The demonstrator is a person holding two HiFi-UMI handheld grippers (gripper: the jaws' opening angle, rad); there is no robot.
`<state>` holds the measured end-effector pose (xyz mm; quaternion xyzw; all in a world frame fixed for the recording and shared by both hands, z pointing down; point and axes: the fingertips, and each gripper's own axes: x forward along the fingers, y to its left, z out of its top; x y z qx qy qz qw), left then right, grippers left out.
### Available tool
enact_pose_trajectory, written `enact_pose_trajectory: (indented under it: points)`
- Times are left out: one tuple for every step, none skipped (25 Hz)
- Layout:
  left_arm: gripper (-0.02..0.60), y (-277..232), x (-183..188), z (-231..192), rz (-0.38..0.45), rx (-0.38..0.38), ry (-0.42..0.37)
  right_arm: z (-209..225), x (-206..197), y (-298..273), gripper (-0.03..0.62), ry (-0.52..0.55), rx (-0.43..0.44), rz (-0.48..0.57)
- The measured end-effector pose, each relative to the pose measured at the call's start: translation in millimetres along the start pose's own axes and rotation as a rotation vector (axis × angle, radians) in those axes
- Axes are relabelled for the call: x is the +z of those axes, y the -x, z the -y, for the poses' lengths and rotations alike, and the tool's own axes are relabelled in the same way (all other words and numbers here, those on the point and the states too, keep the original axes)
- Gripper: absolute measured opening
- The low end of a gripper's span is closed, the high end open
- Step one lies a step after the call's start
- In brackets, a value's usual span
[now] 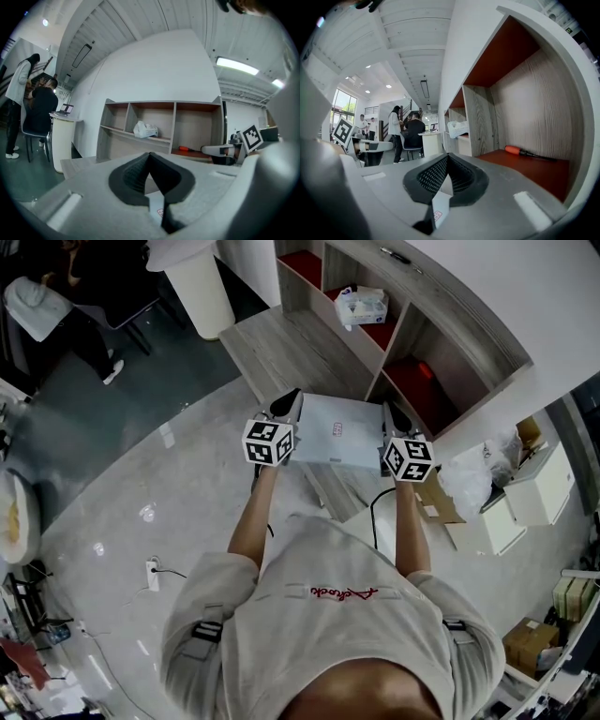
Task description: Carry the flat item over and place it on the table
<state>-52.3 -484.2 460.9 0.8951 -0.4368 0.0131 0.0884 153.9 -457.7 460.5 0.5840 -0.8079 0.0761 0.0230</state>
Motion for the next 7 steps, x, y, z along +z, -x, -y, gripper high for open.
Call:
enact_pose_trajectory:
  points:
    - [0.002, 0.1, -0.5, -0.1, -0.001, 0.001, 0.001, 0.1, 0.3, -0.4, 0.006, -0.002, 0.001, 0.001]
    - [0.002, 0.2, -0.7, 0.0, -0.002, 0.003, 0.003, 0.0, 1.2, -0.7, 0.006, -0.001, 0.003, 0.002]
    - [0.002, 0.6, -0.9, 0.2, -0.001, 0.005, 0.004, -0.3, 2.0, -0.9, 0.006, 0.001, 0.006, 0.003]
    - [0.002, 0.9, -1.5, 0.5, -0.001, 0.007, 0.005, -0.7, 2.2, -1.1, 0.006, 0.003, 0.009, 0.003]
    - [0.002, 1.1, -2.6, 0.8, -0.001, 0.009, 0.007, -1.1, 1.8, -1.3, 0.006, 0.005, 0.012, 0.003]
    - [0.002, 1.1, -4.0, 1.0, 0.000, 0.010, 0.008, -1.3, 0.8, -1.5, 0.006, 0.007, 0.015, 0.002]
    - [0.002, 1.0, -5.6, 1.2, 0.000, 0.012, 0.009, -1.5, -0.3, -1.7, 0.006, 0.008, 0.017, 0.000]
